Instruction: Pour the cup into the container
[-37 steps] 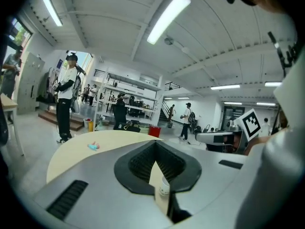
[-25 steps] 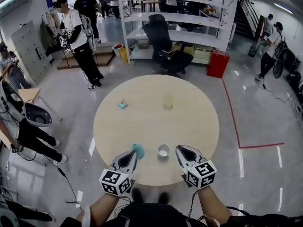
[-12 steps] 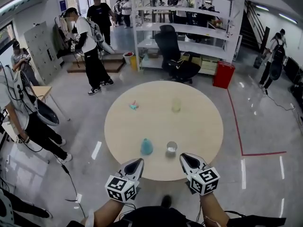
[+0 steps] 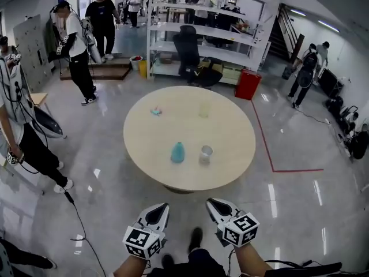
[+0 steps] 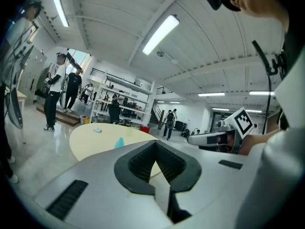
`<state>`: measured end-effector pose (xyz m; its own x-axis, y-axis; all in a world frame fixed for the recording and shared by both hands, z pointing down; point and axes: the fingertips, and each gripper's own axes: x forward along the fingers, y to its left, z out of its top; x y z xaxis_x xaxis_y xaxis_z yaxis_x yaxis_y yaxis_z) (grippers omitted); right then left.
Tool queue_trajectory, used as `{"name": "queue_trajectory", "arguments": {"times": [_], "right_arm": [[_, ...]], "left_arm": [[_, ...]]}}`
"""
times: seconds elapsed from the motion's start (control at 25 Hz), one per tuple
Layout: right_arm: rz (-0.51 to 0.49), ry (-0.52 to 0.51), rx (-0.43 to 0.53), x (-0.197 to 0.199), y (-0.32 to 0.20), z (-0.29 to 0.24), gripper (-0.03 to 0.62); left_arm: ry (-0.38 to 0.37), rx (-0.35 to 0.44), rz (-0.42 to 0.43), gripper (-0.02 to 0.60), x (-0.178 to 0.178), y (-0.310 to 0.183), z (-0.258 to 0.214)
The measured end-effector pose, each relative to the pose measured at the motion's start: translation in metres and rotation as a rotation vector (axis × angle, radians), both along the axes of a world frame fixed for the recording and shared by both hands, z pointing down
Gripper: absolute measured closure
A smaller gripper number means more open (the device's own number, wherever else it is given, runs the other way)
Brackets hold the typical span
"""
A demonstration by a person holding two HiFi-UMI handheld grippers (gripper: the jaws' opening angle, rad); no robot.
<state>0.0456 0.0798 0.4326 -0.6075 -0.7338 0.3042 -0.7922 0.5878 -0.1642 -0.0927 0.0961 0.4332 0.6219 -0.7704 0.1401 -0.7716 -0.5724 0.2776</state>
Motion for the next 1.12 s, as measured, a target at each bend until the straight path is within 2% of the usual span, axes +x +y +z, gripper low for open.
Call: {"name": "queue_trajectory", "arguments": {"times": [0.28,0.48,0.6,0.84,1.0,1.12], "right_arm": [[-0.017,0.012,0.073,-0.007,0.071,-0.036,0.568],[-0.047,-0.024,0.095,0.010,0.125,-0.047,0.568],[-0.073,-0.034,0.083,0.030,0.168,-0.035,0.568],[-0.079,-0.021,0.088,0.092,0.245,-0.025,0.568],[-0.077,-0.063,0.072,0.114,0.290,-0.030,0.568],[-0.083,-0.071,0.112,0.128,0.319,-0.043,0.568]], "left_arm": [[0.018,0.031,-0.024,0.589,-0.021,0.064,-0.027],[0.006,0.030,-0.059,0.589,-0.009,0.123,-0.035],[-0.010,0.021,-0.069,0.589,0.014,0.162,-0.026],[-0.086,0.004,-0.030,0.589,0.100,0.240,-0.017],[-0.101,-0.056,-0.039,0.589,0.122,0.294,-0.014],[-0.122,-0.080,-0.024,0.589,0.136,0.333,-0.007]]}}
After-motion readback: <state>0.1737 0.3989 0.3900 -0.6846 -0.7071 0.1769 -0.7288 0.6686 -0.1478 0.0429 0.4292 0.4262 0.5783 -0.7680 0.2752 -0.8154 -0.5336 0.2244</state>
